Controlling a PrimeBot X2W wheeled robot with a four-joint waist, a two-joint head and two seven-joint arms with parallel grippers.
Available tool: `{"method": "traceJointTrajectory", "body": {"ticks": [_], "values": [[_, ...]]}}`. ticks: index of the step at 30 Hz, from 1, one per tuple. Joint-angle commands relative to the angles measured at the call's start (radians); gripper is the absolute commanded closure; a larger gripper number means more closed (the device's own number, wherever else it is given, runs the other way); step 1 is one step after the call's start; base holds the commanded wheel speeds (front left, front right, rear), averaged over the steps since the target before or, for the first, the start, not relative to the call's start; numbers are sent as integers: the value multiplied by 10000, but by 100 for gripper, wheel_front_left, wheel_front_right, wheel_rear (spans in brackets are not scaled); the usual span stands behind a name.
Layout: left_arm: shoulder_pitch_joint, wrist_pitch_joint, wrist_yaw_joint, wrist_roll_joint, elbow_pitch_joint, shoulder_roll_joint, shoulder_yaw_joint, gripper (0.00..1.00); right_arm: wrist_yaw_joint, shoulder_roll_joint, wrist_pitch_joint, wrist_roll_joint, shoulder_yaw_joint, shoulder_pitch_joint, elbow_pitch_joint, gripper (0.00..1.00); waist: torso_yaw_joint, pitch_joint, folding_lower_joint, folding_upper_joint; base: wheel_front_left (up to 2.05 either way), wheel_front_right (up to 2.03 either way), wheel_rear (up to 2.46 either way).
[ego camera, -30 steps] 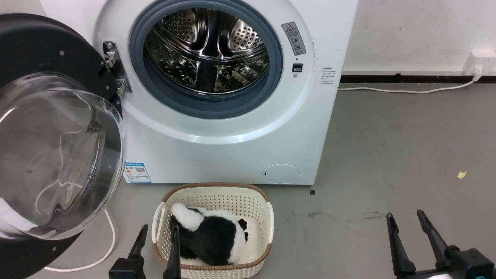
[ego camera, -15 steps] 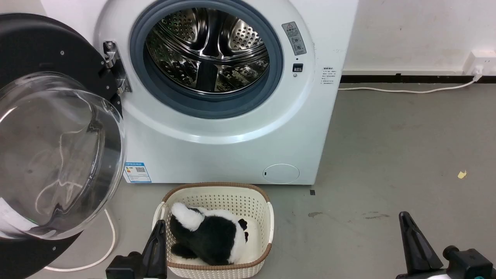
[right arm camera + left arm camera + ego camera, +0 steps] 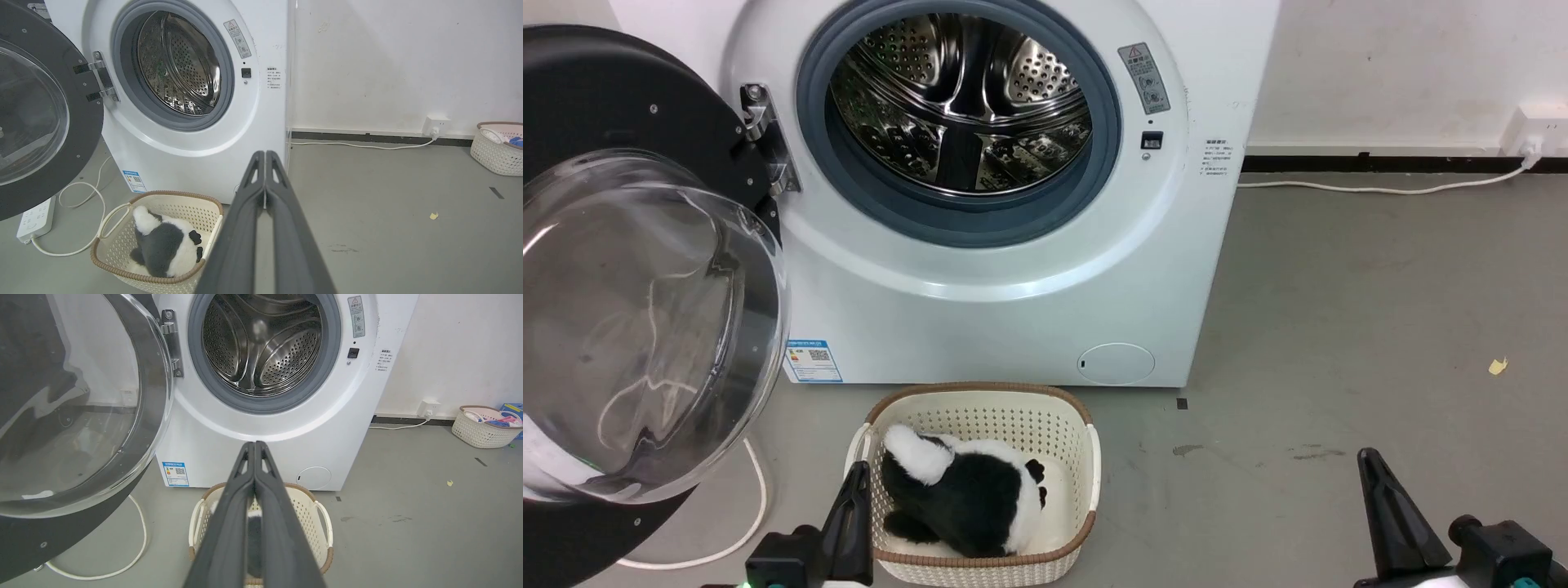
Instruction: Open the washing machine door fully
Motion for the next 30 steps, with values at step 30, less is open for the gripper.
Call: {"method": "traceJointTrajectory", "body": {"ticks": [30], "values": [[-287,634,-380,657,-295,-291,530,100,4,12,595,-290,110,-440,-92,100,37,95,0,0,0,0,0]]}}
